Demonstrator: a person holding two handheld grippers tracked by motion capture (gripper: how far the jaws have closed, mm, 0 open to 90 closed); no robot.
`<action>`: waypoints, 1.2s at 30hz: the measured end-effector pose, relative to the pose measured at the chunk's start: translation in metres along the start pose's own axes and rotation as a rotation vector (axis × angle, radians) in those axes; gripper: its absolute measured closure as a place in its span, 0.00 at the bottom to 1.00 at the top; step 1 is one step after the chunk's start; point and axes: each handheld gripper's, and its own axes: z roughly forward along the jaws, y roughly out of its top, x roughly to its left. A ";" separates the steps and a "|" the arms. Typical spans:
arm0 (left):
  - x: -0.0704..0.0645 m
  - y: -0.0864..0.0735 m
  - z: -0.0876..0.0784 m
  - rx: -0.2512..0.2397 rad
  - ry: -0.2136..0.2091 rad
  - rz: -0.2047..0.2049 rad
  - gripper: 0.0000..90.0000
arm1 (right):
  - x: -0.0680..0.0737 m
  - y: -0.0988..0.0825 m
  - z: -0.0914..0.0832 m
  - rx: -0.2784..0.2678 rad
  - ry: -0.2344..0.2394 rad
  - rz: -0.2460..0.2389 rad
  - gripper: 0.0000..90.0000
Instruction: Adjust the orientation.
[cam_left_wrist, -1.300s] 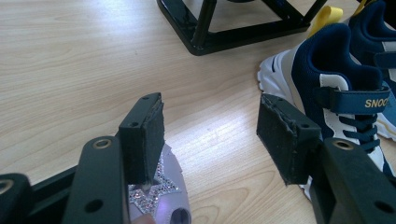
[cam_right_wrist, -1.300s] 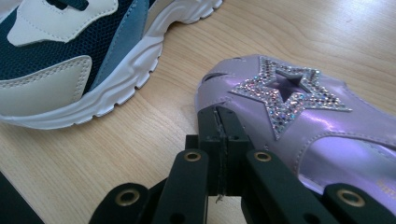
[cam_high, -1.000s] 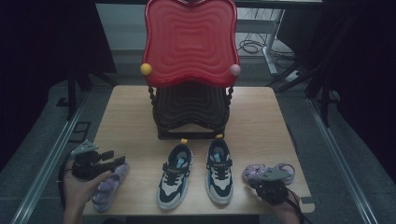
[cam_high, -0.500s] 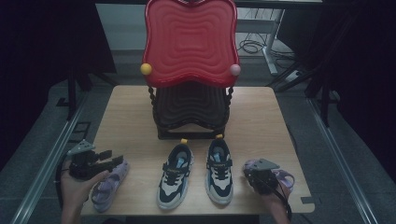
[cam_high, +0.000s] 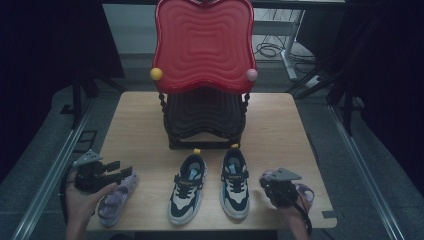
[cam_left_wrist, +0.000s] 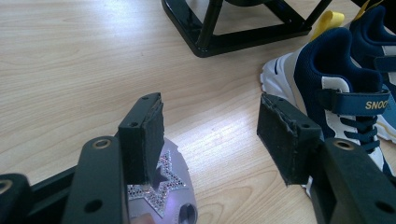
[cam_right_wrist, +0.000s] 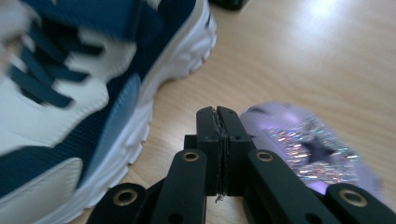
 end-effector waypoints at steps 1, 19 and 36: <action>0.000 0.000 0.000 -0.001 0.000 0.000 0.46 | -0.004 0.002 -0.006 -0.013 0.002 0.005 0.98; 0.000 0.000 -0.002 -0.006 0.006 -0.002 0.46 | -0.102 -0.039 -0.054 -0.049 -0.134 0.192 0.98; 0.000 -0.001 -0.006 -0.006 0.011 -0.001 0.46 | -0.100 -0.054 -0.058 0.013 -0.122 0.170 0.99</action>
